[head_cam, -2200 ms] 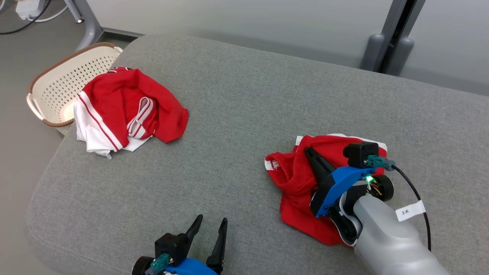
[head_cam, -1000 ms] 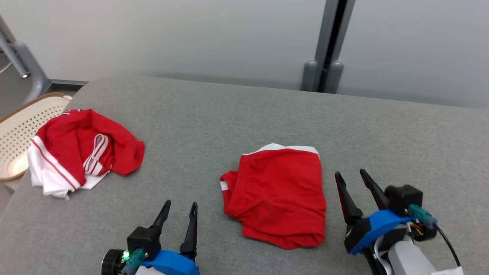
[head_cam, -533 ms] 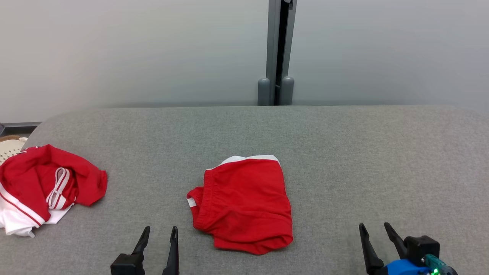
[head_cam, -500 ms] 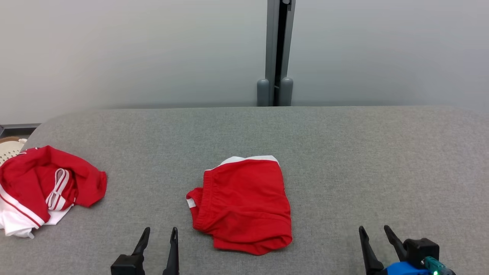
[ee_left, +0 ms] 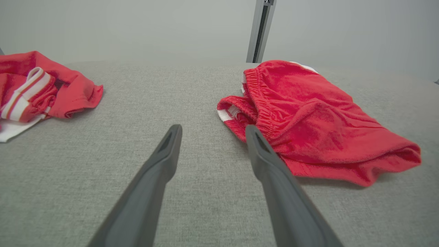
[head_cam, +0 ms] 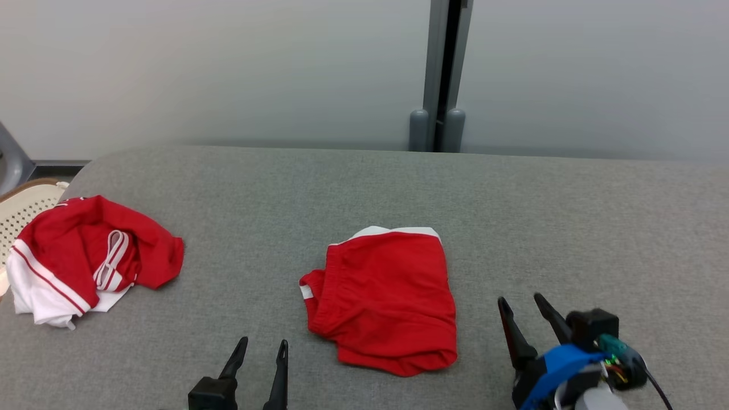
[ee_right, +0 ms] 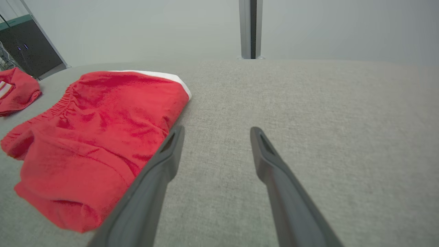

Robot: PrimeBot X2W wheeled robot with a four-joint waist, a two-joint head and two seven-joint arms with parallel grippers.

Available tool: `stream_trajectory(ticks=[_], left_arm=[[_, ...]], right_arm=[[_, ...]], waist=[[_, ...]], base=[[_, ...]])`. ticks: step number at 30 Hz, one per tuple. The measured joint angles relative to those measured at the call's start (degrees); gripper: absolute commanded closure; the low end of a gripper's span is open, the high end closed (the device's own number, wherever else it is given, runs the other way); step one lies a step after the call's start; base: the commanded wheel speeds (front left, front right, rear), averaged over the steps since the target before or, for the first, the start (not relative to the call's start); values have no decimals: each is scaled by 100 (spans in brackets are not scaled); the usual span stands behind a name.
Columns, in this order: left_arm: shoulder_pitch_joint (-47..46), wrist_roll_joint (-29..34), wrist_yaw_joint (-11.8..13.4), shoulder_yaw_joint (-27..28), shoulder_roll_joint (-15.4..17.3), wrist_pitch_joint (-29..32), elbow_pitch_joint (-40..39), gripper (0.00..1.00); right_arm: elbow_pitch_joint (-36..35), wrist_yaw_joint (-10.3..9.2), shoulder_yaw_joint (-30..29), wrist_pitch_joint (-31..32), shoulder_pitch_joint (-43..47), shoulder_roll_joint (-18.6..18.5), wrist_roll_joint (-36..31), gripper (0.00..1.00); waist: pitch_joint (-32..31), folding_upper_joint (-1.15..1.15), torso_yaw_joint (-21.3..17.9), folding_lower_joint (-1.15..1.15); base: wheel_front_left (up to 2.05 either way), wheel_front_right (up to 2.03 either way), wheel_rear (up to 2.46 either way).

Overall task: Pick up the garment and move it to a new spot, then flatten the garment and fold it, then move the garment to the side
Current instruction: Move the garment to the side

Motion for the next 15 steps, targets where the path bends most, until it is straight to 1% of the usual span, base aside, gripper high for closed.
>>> stream_trajectory(ticks=[4, 8, 10, 15], left_arm=[[-184, -12, -27, -142, 0, 0, -1, 0], [-362, -63, -32, -242, 1, 0, 1, 0], [-435, -86, -25, -322, 2, 0, 7, 0], [-572, -158, -19, -408, 3, 0, -7, 0]], right_arm=[[277, 0, 247, 0, -751, 7, 192, 0], [797, 0, 345, 0, -1324, 11, 253, 0], [1087, 0, 289, 0, -1498, 12, 376, 0], [1802, 0, 96, 0, -1775, 8, 305, 0]], waist=[[207, 0, 202, 1], [437, 0, 497, 1], [550, 0, 661, 1], [865, 0, 1014, 1]], base=[[0, 0, 0], [0, 0, 0], [0, 0, 0], [0, 0, 0]])
